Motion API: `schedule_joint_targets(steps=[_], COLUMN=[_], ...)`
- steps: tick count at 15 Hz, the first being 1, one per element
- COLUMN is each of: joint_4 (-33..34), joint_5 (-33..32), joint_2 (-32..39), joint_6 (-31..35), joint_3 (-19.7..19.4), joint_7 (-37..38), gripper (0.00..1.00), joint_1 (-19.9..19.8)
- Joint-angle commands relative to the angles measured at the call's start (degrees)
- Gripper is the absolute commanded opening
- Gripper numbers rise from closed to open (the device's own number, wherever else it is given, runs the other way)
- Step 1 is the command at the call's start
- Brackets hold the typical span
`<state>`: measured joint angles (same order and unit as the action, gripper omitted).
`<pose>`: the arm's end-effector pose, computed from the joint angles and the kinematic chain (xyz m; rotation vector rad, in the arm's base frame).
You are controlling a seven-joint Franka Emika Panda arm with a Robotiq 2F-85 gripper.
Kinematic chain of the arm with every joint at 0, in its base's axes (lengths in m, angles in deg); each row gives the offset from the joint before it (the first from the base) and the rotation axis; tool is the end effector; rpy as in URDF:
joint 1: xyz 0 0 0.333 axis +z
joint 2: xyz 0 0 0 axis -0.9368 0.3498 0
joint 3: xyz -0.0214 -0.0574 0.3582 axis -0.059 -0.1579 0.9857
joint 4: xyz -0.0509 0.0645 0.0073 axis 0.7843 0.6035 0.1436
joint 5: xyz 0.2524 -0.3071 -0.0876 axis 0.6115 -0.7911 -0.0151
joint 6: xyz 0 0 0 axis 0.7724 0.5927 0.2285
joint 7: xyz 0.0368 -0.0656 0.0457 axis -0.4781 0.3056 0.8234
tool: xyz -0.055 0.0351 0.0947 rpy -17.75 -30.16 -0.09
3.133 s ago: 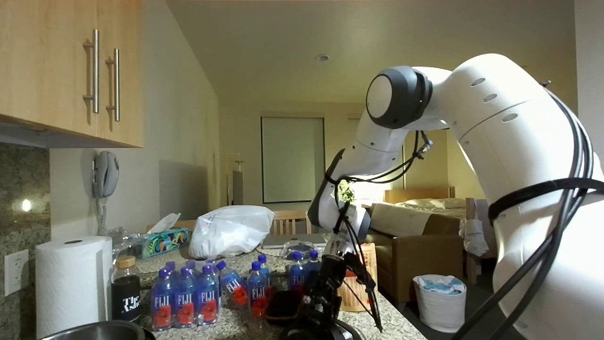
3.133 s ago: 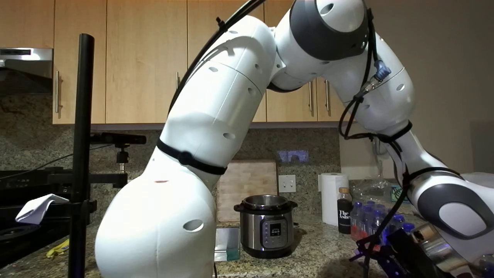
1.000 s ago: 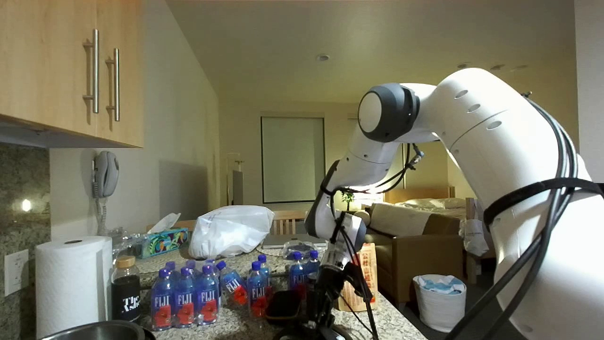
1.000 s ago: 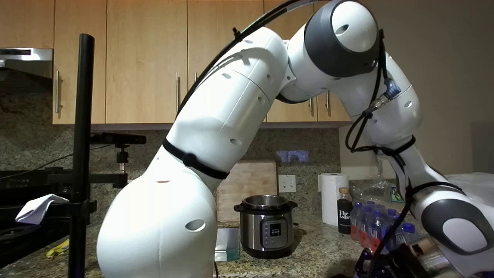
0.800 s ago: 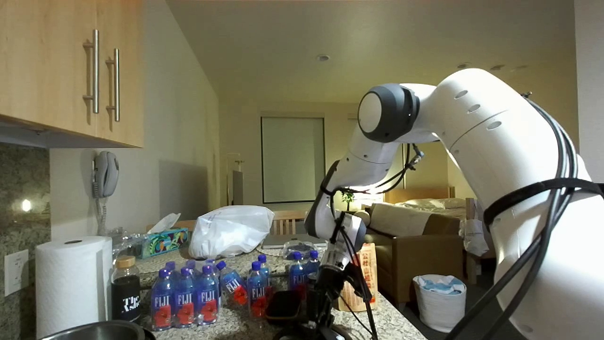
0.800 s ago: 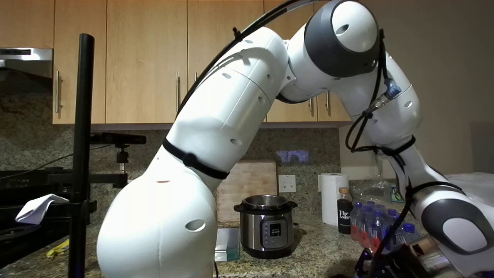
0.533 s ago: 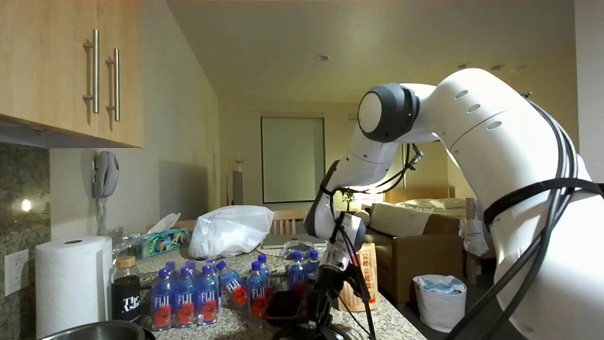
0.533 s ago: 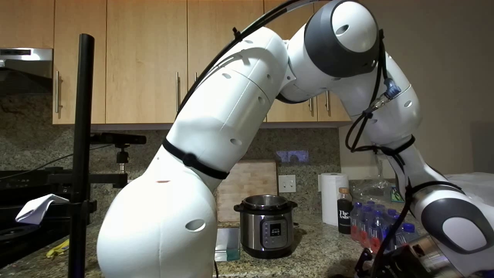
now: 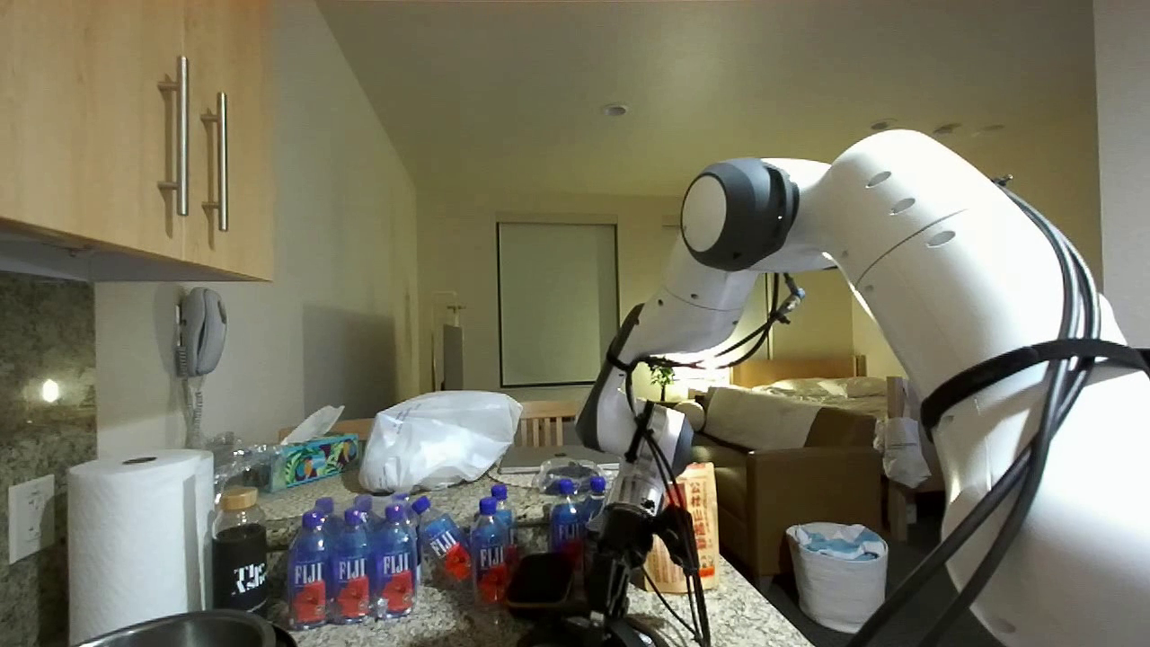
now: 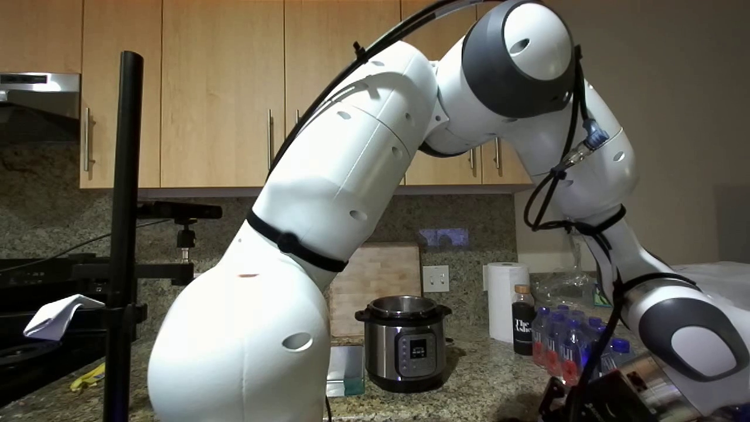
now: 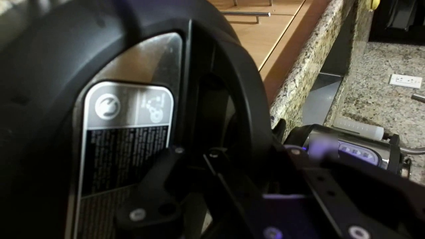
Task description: Pick up the lid from the countertop and put it on the pressure cooker.
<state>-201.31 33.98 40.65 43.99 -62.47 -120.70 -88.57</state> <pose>0.5233 -0.1574 0.1824 -2.1796 -0.4251 0.1585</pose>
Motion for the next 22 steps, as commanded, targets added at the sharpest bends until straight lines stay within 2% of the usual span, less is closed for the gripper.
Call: schedule_joint_targets(steps=[1,4,5,7,9,10,14,18,22], joint_4=[-0.3,-0.5,-5.4,-5.7,-5.7,-2.3,-3.8,0.4,4.4], joint_5=[-3.6,-6.1,-6.2,-7.0,-9.7,-7.6,-9.0,-6.6,-5.5], joint_2=[-0.5,-1.1,-10.3,-12.1,-13.5,-8.2,-10.8,-4.7,-3.3], joint_6=[0.9,3.0,1.0,0.9,3.2,1.2,2.9,-2.0,-6.9], joint_3=[-0.3,0.0,0.7,0.9,0.5,0.8,0.9,2.3,3.6], joint_7=[-3.3,-5.5,-1.6,-1.5,0.9,-1.4,-0.1,-3.3,-5.9], gripper=[0.04,0.04,0.04,0.04,0.04,0.06,0.04,0.04,0.04], joint_1=[0.9,1.4,3.4,4.2,6.6,4.9,6.5,4.6,3.4])
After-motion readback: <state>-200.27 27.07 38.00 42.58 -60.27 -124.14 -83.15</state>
